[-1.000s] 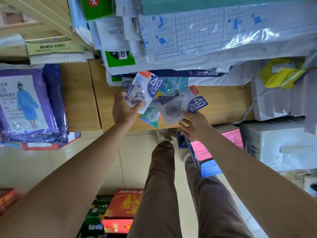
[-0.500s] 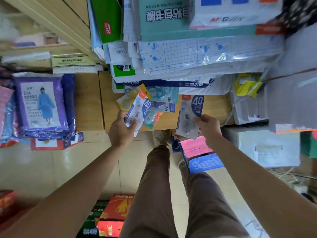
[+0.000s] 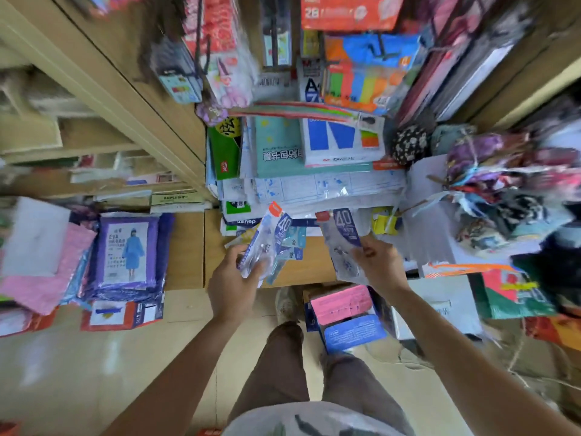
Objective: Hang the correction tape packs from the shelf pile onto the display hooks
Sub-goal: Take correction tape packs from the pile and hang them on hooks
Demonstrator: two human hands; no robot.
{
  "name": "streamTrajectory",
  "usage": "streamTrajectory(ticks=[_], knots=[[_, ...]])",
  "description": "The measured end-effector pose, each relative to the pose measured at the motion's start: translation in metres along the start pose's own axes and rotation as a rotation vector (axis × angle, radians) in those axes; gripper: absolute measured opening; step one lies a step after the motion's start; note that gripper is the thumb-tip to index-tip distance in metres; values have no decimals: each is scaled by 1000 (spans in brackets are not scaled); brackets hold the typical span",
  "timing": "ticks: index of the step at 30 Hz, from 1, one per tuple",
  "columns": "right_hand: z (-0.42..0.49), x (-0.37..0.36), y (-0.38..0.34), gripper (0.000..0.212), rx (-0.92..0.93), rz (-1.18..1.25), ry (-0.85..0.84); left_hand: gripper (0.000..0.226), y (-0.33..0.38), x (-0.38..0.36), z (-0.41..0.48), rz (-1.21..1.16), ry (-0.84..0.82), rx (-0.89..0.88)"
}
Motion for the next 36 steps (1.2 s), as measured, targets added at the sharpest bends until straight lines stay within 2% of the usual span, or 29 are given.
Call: streamTrajectory(ticks=[5,10,14,20,25,30,36], knots=[[-14,56,-39,35,95,-88,143,34,55,33,-10,-105,76,-100],[-22,113,-90,42,249,-45,239,33,126,79,-3,-213,197,-249],[-31,162,-145,39,444,-27,347,34,190,126,14,-342,282,-388],[-41,233,-225,33,665,70,484,35,276,193,37,-462,413,-571],[-55,291,-276,9,749,217,550,35,332,235,50,-560,451,-671],[-62,349,-329,9,837,379,571,31,390,287,69,-639,511,-807],[-60,409,-390,13,878,567,635,35,458,346,95,-648,674,-856]])
Point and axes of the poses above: each hand's wrist, its own z-axis towards the middle knuckle, its own x-axis out of the back of the hand, y = z × x, the point moved 5 cm from there along z, towards the middle knuckle, and after that the axes turned 6 degrees about y, right-handed, at the moved point
